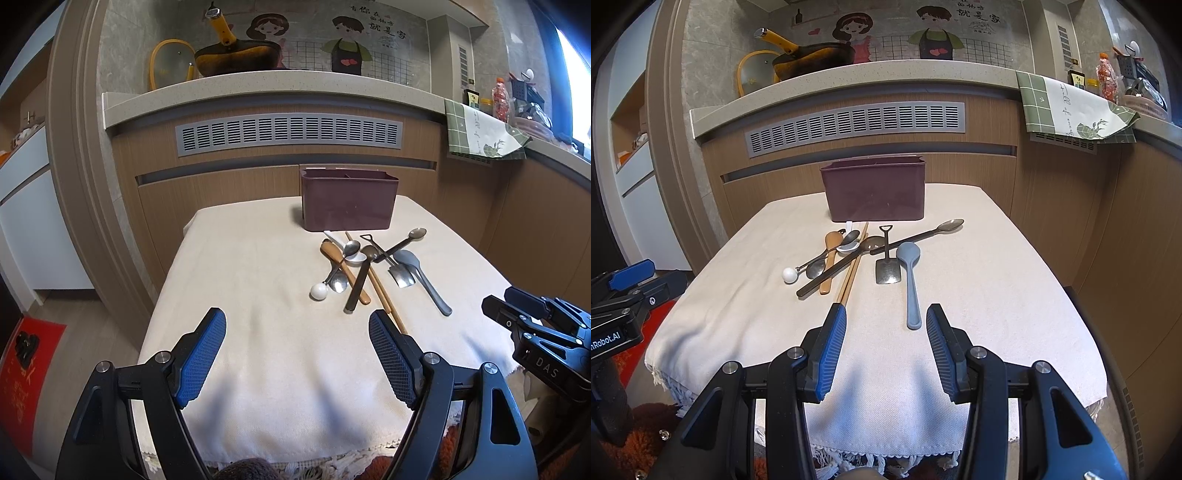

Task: Organize utensils

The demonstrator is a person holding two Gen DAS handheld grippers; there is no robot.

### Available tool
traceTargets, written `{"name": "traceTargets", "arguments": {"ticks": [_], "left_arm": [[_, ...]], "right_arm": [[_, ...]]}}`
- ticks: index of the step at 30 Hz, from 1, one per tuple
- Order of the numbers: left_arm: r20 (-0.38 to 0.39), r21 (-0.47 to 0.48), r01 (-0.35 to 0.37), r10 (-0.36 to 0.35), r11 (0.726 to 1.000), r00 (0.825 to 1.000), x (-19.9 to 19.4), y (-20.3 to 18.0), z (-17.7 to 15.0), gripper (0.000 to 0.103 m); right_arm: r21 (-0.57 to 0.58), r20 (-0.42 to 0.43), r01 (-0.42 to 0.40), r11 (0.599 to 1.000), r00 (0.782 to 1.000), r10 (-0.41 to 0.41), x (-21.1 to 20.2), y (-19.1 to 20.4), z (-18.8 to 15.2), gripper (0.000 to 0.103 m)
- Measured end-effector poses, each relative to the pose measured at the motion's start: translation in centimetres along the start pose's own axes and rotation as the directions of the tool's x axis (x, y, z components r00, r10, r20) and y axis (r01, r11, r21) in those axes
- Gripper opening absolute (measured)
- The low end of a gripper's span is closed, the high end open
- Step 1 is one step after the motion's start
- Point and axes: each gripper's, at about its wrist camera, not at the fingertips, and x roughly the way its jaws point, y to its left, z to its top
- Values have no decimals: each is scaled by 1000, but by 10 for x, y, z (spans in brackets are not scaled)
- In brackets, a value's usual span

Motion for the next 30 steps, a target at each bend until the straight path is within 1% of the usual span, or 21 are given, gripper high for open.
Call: {"name": "traceTargets", "arguments": {"ticks": [8,19,20,30], "left_arm": [[-3,-2,1,-1,1000,1000,1,1,1,80],[-6,-6,2,-2,1000,1000,-3,-7,-10,80],[-7,-7,0,0,1000,1000,3,0,-3,80],[-10,-8,1,-1,1000,1000,3,1,-2,80]], "right_arm": [[1,-3,0,1000,1000,0,0,-1,-1,43],[0,-4,2,1000,1000,-2,1,0,-1,43],[0,-4,2,1000,1000,-2,1,0,-1,43],[-1,-4,3,1000,1000,-3,1,0,0,43]]}}
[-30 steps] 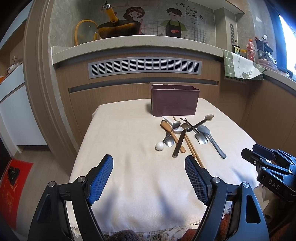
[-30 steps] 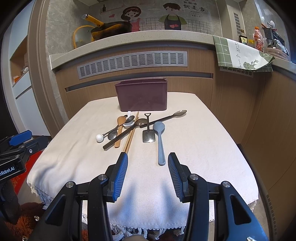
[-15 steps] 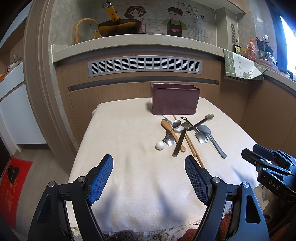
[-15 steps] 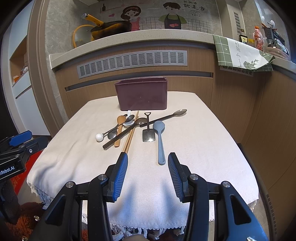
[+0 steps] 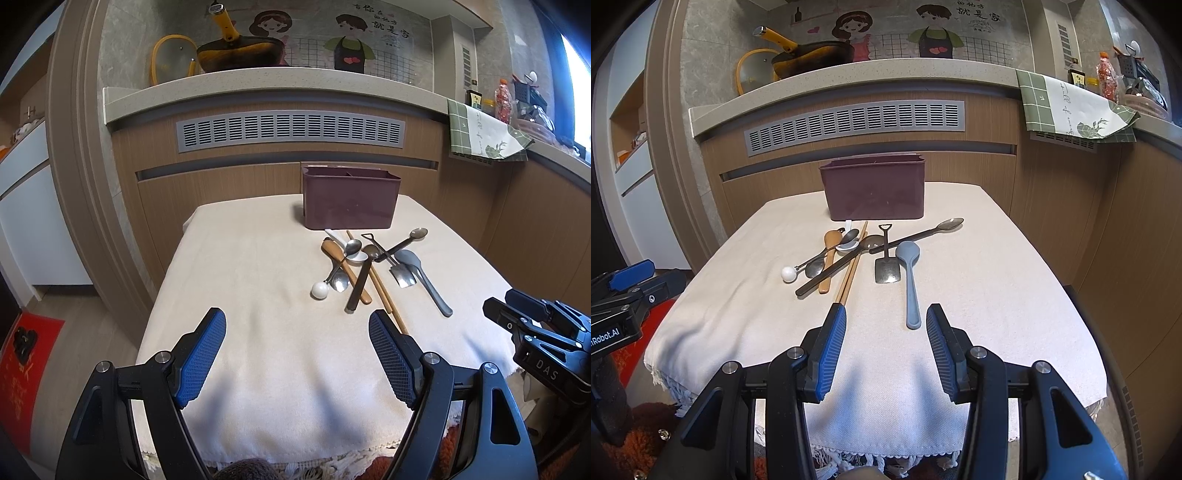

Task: Organize utensils

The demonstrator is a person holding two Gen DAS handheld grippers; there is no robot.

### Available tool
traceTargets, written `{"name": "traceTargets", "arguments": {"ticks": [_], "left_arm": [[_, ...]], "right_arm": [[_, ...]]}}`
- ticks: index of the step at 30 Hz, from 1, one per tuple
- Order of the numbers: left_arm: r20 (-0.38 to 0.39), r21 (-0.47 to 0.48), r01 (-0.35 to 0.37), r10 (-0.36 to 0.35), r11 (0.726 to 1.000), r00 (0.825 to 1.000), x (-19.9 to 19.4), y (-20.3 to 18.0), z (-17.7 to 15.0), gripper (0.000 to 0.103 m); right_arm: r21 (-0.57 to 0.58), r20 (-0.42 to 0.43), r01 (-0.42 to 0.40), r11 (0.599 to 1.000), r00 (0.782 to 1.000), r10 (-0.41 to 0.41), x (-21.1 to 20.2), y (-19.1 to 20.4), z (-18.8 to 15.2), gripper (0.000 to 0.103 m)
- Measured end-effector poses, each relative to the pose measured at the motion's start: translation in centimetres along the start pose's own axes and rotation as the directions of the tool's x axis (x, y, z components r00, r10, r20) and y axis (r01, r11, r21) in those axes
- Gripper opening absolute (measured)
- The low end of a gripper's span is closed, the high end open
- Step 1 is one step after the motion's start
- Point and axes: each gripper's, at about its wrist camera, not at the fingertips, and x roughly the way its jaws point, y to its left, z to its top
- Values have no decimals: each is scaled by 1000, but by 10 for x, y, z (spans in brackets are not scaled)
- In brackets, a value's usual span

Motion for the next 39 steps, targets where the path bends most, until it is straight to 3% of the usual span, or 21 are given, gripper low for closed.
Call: {"name": "traceTargets", "arguments": {"ticks": [12,17,23,28,32,34,39], "left_arm": [[-18,-10,24,-24,1000,1000,10,4,9,80],[1,-40,48,-48,998,999,30,7,28,80],[-35,-69,120,-122,990,992,81,2,52,80],[-92,-63,156,-162,986,983,131,0,64,82],[-171,-65,174,-183,983,968,166,6,67,82],[-175,-64,150,-159,987,972,175,13,69,82],[-102,-111,54,-65,992,993,178,49,82,82]], "right_arm": [[-6,-15,-4,1000,1000,4,4,0,4,43],[-29,-1,43,999,999,-43,14,-9,18,43],[-12,-80,48,999,996,-49,53,-35,38,43],[-55,-187,9,998,982,-19,97,-46,51,43],[-119,-216,-54,991,976,28,125,-35,68,43],[-146,-213,-103,984,975,70,140,-24,82,43],[-192,-244,-167,967,963,118,193,11,112,43]]}}
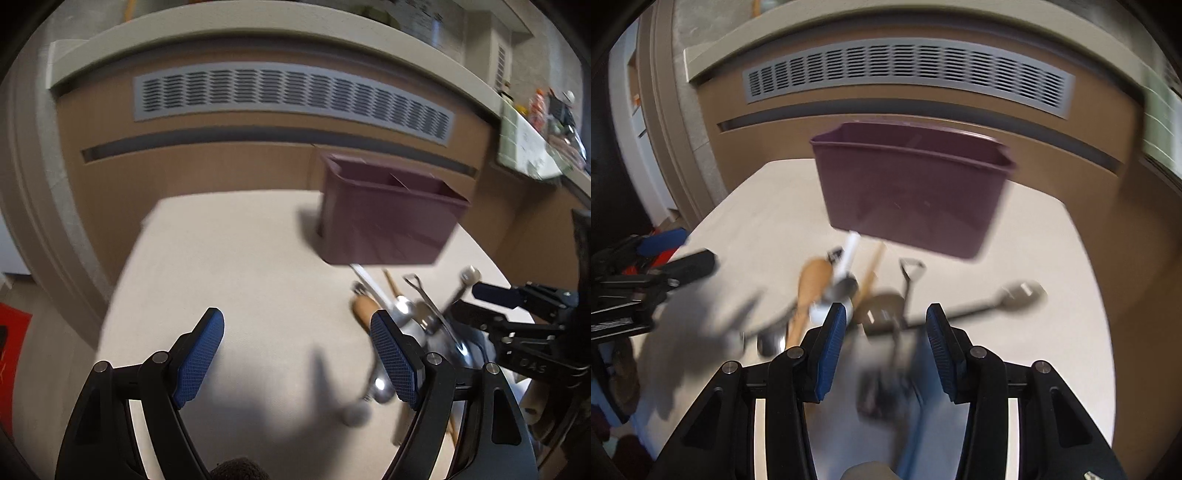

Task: Organize utensils
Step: 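Grasp the white plastic spoon by its handle with the right tool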

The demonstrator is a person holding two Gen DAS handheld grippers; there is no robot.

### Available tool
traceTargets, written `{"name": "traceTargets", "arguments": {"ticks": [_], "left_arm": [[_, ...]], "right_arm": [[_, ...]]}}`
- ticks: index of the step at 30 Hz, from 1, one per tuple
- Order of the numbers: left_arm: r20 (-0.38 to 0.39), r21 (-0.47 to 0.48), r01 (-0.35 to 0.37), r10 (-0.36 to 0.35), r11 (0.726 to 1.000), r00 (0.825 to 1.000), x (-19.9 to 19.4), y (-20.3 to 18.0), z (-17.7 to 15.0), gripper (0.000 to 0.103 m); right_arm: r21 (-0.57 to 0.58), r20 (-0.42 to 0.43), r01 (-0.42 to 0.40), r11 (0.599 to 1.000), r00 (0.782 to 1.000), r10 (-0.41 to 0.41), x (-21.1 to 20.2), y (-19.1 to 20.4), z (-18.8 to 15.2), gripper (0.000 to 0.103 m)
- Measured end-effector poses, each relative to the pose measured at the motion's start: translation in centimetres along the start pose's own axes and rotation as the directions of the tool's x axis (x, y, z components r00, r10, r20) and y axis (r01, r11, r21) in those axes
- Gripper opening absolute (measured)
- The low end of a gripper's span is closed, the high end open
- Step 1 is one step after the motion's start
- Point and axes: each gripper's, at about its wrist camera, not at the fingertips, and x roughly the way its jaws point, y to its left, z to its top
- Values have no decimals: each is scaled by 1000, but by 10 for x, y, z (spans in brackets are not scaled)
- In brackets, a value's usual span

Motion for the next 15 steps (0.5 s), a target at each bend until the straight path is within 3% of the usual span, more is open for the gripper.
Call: {"name": "traceTargets", "arguments": {"ticks": [4,7,15], "left_arm": [[26,-88,1,2,996,1000,5,27,7,82],[18,-98,18,-16,995,1000,10,35,4,82],[-24,-116,62,-65,991,998,27,33,3,82]], "right_arm": [[-10,-32,-44,999,999,43,39,13,28,25],[2,-77,-65,998,995,65,65,20,40,14],[2,-161,-50,999,986,50,102,29,46,13]]}}
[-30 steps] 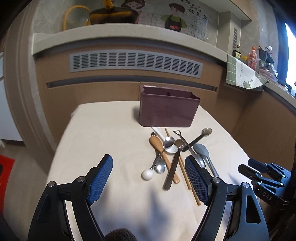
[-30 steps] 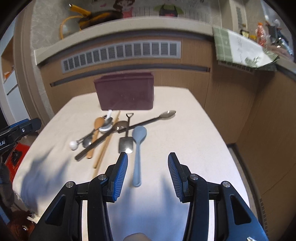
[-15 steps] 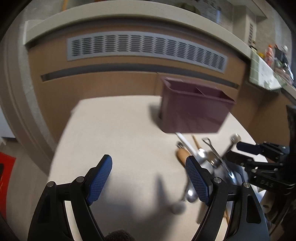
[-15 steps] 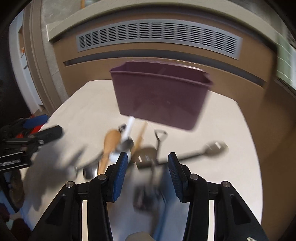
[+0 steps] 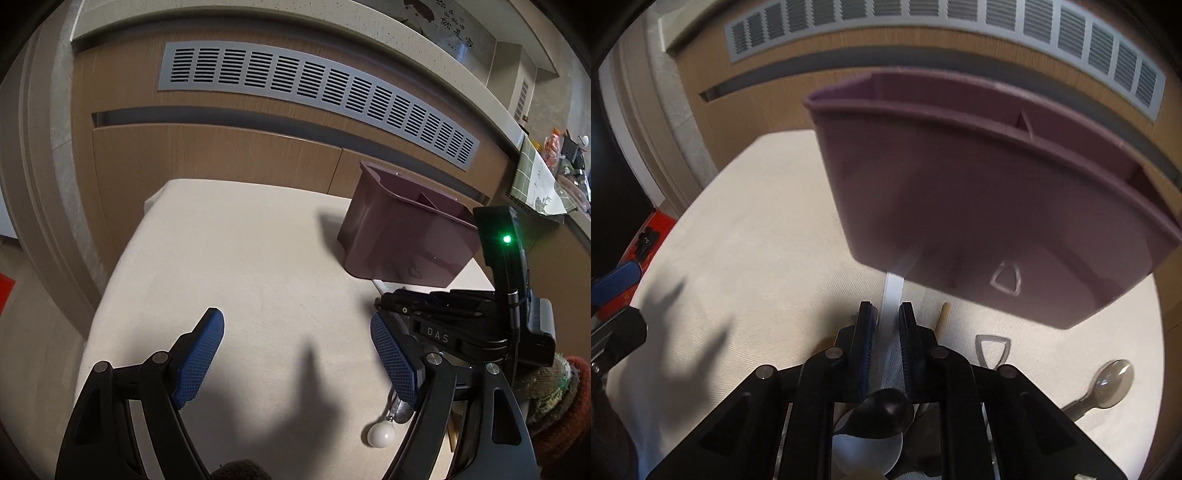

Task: Organize utensils
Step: 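Grasp the white plastic spoon by its handle with the right tool, then lift the white spoon toward the maroon holder while the left tool grasps the wooden spoon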

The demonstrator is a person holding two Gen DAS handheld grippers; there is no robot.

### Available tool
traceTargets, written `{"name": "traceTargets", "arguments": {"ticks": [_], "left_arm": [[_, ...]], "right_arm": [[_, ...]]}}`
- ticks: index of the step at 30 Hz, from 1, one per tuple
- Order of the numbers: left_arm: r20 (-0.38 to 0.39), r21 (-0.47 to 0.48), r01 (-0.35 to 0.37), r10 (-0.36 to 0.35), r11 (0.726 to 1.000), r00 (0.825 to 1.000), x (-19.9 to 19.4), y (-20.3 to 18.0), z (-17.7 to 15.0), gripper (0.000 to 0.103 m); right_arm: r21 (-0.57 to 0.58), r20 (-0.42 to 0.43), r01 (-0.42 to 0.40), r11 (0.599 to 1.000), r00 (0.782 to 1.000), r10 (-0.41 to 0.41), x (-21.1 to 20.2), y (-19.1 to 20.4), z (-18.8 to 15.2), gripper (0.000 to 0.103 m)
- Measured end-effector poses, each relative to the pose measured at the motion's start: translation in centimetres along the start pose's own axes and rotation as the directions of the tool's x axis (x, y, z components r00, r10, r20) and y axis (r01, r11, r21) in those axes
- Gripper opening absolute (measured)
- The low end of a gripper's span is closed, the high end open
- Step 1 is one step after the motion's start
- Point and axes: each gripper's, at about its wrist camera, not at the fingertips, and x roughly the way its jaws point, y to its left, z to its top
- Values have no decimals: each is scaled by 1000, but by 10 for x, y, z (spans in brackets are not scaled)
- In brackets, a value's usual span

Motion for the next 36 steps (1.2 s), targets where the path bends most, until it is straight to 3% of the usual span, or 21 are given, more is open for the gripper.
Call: {"name": "traceTargets", "arguments": {"ticks": [10,18,24,27,32,34,36], "left_arm": [[-59,11,12,-11,1000,998,14,-28,-9,82],[-149,116,46,-28,992,988,24,-74,-26,82],[-167,106,-2,20,994,986,22,-81,-25,81],[-189,68,5,8,998,982,26,-78,-22,74],[-183,107,40,-20,993,983,33,-98,-18,69],[-203,130,22,5,991,979,44,-107,-17,57],[-230,150,22,13,988,973,58,-116,-15,52]], "right_arm": [[86,1,-32,996,999,32,-42,-37,-49,8],[195,140,-18,981,990,-9,-102,-75,-86,8],[212,284,-35,977,958,-27,-136,-79,-78,8],[202,327,-24,979,944,-45,-148,-80,-80,8],[224,340,-17,974,938,-62,-149,-88,-88,8],[238,332,-15,971,941,-67,-145,-91,-91,8],[249,327,-13,968,942,-72,-142,-93,-95,8]]}}
